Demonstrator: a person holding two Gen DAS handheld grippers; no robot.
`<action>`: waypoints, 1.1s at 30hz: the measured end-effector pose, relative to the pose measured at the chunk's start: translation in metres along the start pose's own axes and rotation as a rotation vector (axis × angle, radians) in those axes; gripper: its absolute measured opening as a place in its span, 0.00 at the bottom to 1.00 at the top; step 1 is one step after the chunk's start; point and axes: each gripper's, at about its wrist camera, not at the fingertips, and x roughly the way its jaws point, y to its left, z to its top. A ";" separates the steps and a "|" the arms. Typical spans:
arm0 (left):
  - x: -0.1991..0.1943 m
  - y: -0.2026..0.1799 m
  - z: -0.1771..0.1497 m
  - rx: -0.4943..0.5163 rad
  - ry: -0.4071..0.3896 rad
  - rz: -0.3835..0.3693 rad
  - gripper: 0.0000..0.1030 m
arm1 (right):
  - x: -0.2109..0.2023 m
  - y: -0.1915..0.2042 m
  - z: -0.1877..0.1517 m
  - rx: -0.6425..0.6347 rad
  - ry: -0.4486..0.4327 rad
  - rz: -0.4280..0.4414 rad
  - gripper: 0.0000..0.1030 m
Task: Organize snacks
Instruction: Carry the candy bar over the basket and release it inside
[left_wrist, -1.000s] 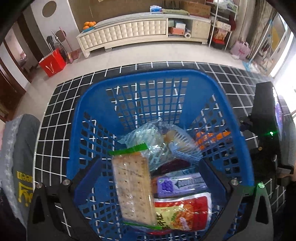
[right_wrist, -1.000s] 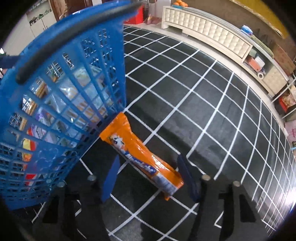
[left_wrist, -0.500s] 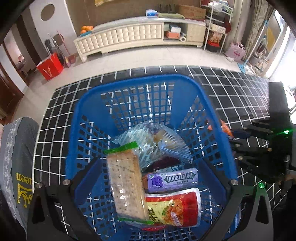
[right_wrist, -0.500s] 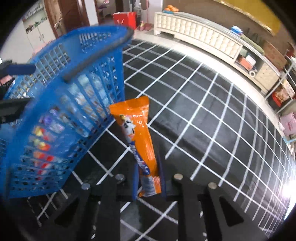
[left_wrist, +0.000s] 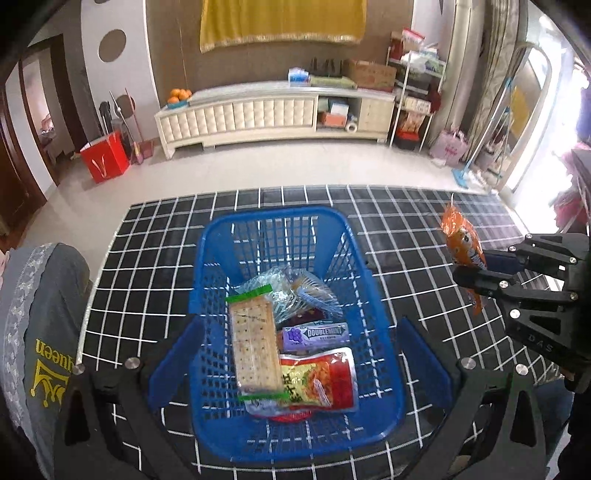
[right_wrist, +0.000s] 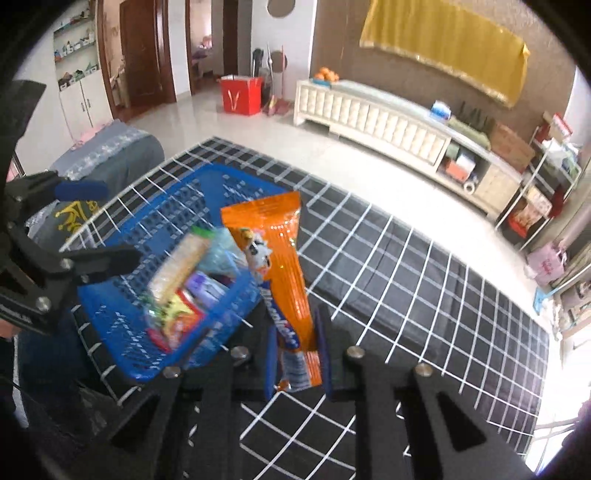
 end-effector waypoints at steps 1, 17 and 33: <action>-0.006 0.002 0.001 -0.001 -0.011 0.000 1.00 | -0.009 0.005 0.003 -0.005 -0.015 0.001 0.22; -0.076 0.043 -0.030 -0.023 -0.129 -0.004 1.00 | -0.040 0.085 0.030 -0.045 -0.111 0.043 0.22; -0.037 0.104 -0.039 -0.119 -0.093 -0.029 1.00 | 0.053 0.097 0.051 0.042 0.026 0.080 0.22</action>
